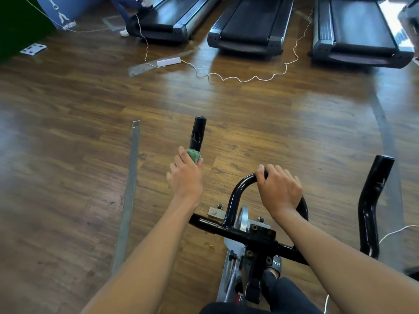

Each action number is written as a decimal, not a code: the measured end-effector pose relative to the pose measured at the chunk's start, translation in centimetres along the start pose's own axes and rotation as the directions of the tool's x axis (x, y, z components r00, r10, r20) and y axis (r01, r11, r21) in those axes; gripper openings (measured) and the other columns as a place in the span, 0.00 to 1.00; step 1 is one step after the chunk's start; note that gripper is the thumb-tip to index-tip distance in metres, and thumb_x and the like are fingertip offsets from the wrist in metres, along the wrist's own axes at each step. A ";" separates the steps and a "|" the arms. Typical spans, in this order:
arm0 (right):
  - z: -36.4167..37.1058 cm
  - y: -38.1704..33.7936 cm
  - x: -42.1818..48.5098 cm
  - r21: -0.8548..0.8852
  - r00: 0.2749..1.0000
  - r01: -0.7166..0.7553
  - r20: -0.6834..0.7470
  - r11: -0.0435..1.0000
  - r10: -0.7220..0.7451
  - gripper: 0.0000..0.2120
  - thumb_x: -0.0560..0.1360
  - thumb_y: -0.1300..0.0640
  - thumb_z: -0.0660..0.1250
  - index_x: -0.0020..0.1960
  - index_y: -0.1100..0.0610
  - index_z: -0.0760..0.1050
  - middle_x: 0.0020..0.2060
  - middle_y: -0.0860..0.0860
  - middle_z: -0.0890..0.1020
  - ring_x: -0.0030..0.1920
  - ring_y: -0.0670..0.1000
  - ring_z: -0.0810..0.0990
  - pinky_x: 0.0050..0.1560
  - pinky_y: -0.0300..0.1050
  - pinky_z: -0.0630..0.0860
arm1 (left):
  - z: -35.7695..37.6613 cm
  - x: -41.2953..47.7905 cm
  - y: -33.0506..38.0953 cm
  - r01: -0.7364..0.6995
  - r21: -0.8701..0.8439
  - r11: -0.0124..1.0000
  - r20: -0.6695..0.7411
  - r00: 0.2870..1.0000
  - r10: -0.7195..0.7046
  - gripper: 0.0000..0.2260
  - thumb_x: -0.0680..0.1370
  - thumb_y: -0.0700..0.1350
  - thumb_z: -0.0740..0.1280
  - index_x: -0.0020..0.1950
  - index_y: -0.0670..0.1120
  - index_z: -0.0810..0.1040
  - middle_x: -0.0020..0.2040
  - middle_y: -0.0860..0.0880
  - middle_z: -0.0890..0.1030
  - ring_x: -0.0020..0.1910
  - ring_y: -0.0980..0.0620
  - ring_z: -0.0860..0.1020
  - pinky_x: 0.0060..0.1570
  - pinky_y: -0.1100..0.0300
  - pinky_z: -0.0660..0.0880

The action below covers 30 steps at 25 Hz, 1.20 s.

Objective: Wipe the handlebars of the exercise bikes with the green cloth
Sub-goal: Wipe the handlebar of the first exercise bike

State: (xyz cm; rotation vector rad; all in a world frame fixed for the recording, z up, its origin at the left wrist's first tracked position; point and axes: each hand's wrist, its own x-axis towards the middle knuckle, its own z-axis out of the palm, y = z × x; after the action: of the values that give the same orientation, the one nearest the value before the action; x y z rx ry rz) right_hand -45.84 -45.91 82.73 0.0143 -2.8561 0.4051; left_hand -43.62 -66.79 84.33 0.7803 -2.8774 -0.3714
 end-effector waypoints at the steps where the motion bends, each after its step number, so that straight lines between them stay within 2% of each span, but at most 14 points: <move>1: 0.0 0.1 0.1 0.003 1.000 0.001 0.005 1.000 -0.001 0.20 0.82 0.48 0.56 0.38 0.53 0.79 0.35 0.49 0.82 0.37 0.53 0.78 0.38 0.45 0.67 | -0.2 -0.9 -0.3 0.031 0.043 0.999 0.021 0.999 -0.032 0.30 0.83 0.58 0.56 0.77 0.39 0.56 0.67 0.39 0.73 0.61 0.40 0.75 0.56 0.46 0.73; 4: -0.2 0.1 0.1 0.014 0.999 0.002 0.033 1.000 -0.002 0.21 0.82 0.47 0.54 0.40 0.53 0.80 0.37 0.49 0.82 0.39 0.54 0.79 0.40 0.46 0.67 | -1.2 -3.8 -0.7 0.188 0.034 0.982 0.098 0.977 -0.191 0.30 0.83 0.57 0.55 0.77 0.38 0.53 0.69 0.39 0.70 0.63 0.40 0.73 0.58 0.46 0.72; 6: -0.3 0.1 0.0 0.022 0.999 -0.001 0.043 1.000 0.000 0.22 0.83 0.46 0.52 0.41 0.53 0.80 0.38 0.49 0.82 0.40 0.54 0.79 0.41 0.46 0.67 | -1.8 -5.7 -0.5 0.350 -0.069 0.934 0.144 0.930 -0.338 0.30 0.84 0.55 0.57 0.78 0.39 0.51 0.72 0.38 0.67 0.66 0.39 0.71 0.59 0.46 0.72; 8: -0.3 0.3 0.1 0.027 0.999 -0.007 0.049 1.000 0.006 0.23 0.83 0.46 0.51 0.43 0.53 0.80 0.39 0.50 0.82 0.42 0.54 0.79 0.43 0.47 0.67 | -1.8 -7.7 0.0 0.512 -0.240 0.825 0.173 0.859 -0.483 0.31 0.84 0.52 0.58 0.79 0.39 0.49 0.73 0.38 0.65 0.67 0.38 0.71 0.59 0.47 0.72; 12: -0.2 0.3 0.1 0.036 0.999 0.004 0.046 0.999 -0.006 0.24 0.83 0.45 0.50 0.45 0.54 0.81 0.40 0.50 0.82 0.42 0.54 0.78 0.45 0.48 0.68 | -0.2 -12.2 3.5 0.719 -0.624 0.305 0.378 0.620 -0.687 0.33 0.83 0.54 0.59 0.80 0.41 0.47 0.70 0.37 0.68 0.56 0.40 0.79 0.51 0.50 0.79; 13: -0.2 0.3 0.1 0.035 0.999 0.011 0.042 0.999 -0.012 0.24 0.83 0.45 0.49 0.45 0.54 0.81 0.40 0.50 0.83 0.43 0.54 0.78 0.45 0.48 0.68 | 0.2 -13.3 4.7 0.718 -0.666 0.202 0.423 0.586 -0.691 0.33 0.83 0.55 0.58 0.80 0.42 0.48 0.69 0.38 0.68 0.55 0.40 0.79 0.50 0.47 0.80; 15: -0.1 0.6 0.1 0.023 0.999 0.027 0.035 0.999 -0.027 0.25 0.83 0.44 0.49 0.46 0.54 0.81 0.41 0.51 0.83 0.44 0.55 0.79 0.45 0.48 0.68 | 0.4 -14.4 6.0 0.694 -0.715 0.087 0.473 0.572 -0.670 0.31 0.83 0.56 0.57 0.78 0.41 0.50 0.69 0.38 0.68 0.56 0.38 0.78 0.52 0.45 0.78; 17: -0.1 0.8 0.0 0.018 0.999 0.041 0.032 0.999 -0.041 0.25 0.84 0.44 0.48 0.46 0.55 0.80 0.41 0.52 0.83 0.44 0.56 0.79 0.45 0.48 0.69 | 0.7 -13.1 4.6 0.674 -0.735 0.073 0.462 0.577 -0.674 0.28 0.83 0.57 0.57 0.76 0.41 0.55 0.66 0.39 0.72 0.55 0.38 0.78 0.52 0.45 0.78; 19: 0.1 0.8 0.1 0.008 0.999 0.046 0.024 0.999 -0.046 0.25 0.84 0.44 0.49 0.47 0.55 0.80 0.41 0.51 0.83 0.44 0.56 0.79 0.44 0.48 0.68 | 1.4 -11.0 2.1 0.655 -0.748 0.105 0.412 0.583 -0.700 0.26 0.83 0.58 0.56 0.74 0.42 0.60 0.61 0.40 0.76 0.50 0.41 0.81 0.48 0.47 0.80; 22: 0.1 0.7 -0.1 -0.017 0.998 0.064 -0.001 0.998 -0.064 0.25 0.84 0.45 0.49 0.46 0.55 0.81 0.40 0.51 0.83 0.42 0.55 0.79 0.42 0.47 0.66 | 1.5 -11.3 2.2 0.606 -0.792 0.069 0.377 0.575 -0.726 0.21 0.83 0.57 0.57 0.69 0.44 0.64 0.55 0.42 0.79 0.46 0.45 0.81 0.43 0.53 0.79; 25: 0.3 0.7 -0.2 -0.027 0.996 0.077 -0.033 0.997 -0.077 0.25 0.84 0.45 0.49 0.45 0.56 0.80 0.39 0.52 0.82 0.41 0.56 0.79 0.40 0.47 0.65 | 1.1 -13.9 4.7 0.558 -0.826 -0.081 0.462 0.588 -0.664 0.13 0.83 0.56 0.58 0.60 0.49 0.63 0.49 0.44 0.78 0.40 0.49 0.79 0.38 0.56 0.76; 27: 0.3 0.8 -0.2 -0.029 0.995 0.087 -0.037 0.996 -0.088 0.25 0.84 0.45 0.49 0.45 0.56 0.79 0.40 0.52 0.82 0.41 0.56 0.79 0.40 0.47 0.67 | 0.9 -13.4 3.4 0.532 -0.829 -0.173 0.515 0.604 -0.609 0.13 0.83 0.56 0.57 0.57 0.47 0.66 0.42 0.46 0.76 0.33 0.50 0.76 0.34 0.55 0.77; 28: 0.3 0.9 -0.2 -0.033 0.995 0.088 -0.040 0.996 -0.089 0.25 0.84 0.45 0.48 0.45 0.56 0.79 0.40 0.52 0.82 0.41 0.56 0.79 0.41 0.48 0.67 | 0.8 -12.5 2.2 0.531 -0.834 -0.153 0.504 0.617 -0.605 0.14 0.83 0.58 0.57 0.56 0.47 0.67 0.40 0.47 0.74 0.32 0.49 0.75 0.34 0.51 0.78; 30: 0.5 0.8 -0.1 -0.045 0.995 0.081 -0.051 0.996 -0.083 0.25 0.84 0.45 0.48 0.44 0.56 0.79 0.39 0.52 0.82 0.41 0.56 0.79 0.40 0.48 0.68 | 0.8 -10.3 -0.4 0.555 -0.832 0.007 0.444 0.672 -0.594 0.18 0.81 0.62 0.56 0.54 0.47 0.70 0.41 0.46 0.75 0.35 0.47 0.75 0.37 0.45 0.78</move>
State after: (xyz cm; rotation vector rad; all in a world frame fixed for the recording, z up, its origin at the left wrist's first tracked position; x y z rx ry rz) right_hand -45.86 -45.24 82.03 0.1104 -2.7998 0.3231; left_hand -34.76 -61.71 82.76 1.5198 -1.4265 -1.8874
